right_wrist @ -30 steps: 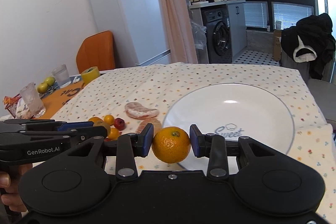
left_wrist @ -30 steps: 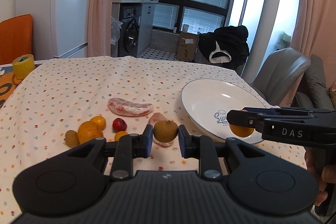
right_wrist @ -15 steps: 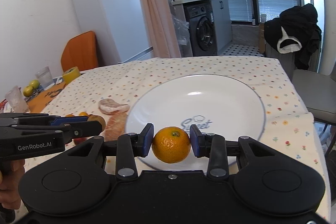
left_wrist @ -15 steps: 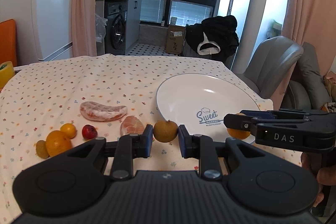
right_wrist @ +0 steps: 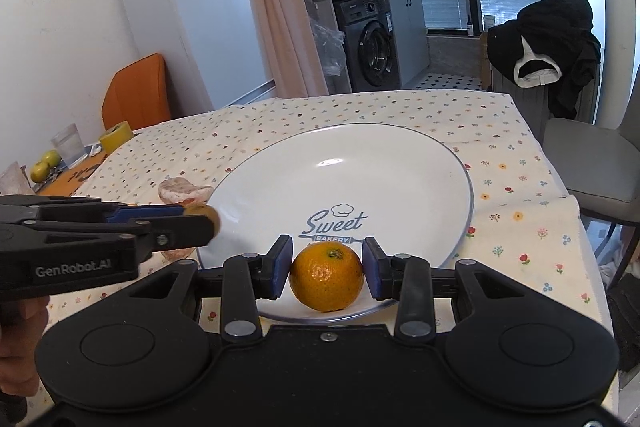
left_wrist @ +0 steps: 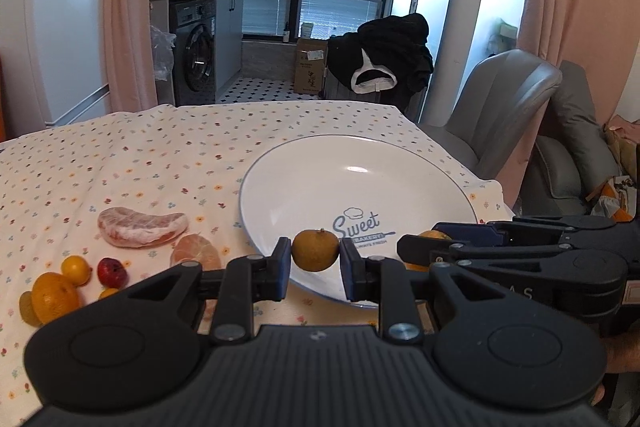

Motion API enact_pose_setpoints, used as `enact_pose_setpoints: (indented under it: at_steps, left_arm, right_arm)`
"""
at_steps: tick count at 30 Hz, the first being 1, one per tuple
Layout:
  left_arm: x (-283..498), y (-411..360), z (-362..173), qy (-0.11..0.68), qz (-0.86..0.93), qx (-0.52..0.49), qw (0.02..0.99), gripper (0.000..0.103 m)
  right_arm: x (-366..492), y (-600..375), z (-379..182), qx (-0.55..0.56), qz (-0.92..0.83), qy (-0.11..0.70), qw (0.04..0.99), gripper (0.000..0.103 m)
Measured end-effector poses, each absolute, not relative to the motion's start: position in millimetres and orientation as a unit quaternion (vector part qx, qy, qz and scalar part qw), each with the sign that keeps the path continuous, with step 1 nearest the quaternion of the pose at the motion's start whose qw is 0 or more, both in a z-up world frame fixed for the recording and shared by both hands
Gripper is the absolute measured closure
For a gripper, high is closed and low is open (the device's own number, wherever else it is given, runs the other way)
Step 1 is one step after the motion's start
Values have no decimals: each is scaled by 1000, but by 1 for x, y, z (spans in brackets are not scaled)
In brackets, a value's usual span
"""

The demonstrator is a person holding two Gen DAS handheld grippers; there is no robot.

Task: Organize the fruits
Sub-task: 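Carry the tangerine and brown fruit in both tools over the white plate, then open both tools to drop the fruits onto the white plate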

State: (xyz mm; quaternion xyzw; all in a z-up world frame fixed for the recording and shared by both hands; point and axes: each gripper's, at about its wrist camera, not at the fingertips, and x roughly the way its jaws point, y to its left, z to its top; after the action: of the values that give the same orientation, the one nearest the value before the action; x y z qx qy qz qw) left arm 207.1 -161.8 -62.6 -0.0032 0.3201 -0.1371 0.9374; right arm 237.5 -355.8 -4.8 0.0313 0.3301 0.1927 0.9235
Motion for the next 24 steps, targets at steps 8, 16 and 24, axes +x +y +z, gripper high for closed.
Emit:
enact_pose_setpoints:
  at_steps: [8,16,24]
  left_arm:
    - [214,-167,-70,329,-144,-9,933,79]
    - [211,-167,-67,329,-147,-16,933,78]
    - [201,-153,-59,323,-134,-25,937,75]
  right_arm:
    - [234,-361,-3,37,199,334,921,63]
    - [229,-362,2,38,195,326,924,62]
    - [225,-359,7,38,189,321,927,51]
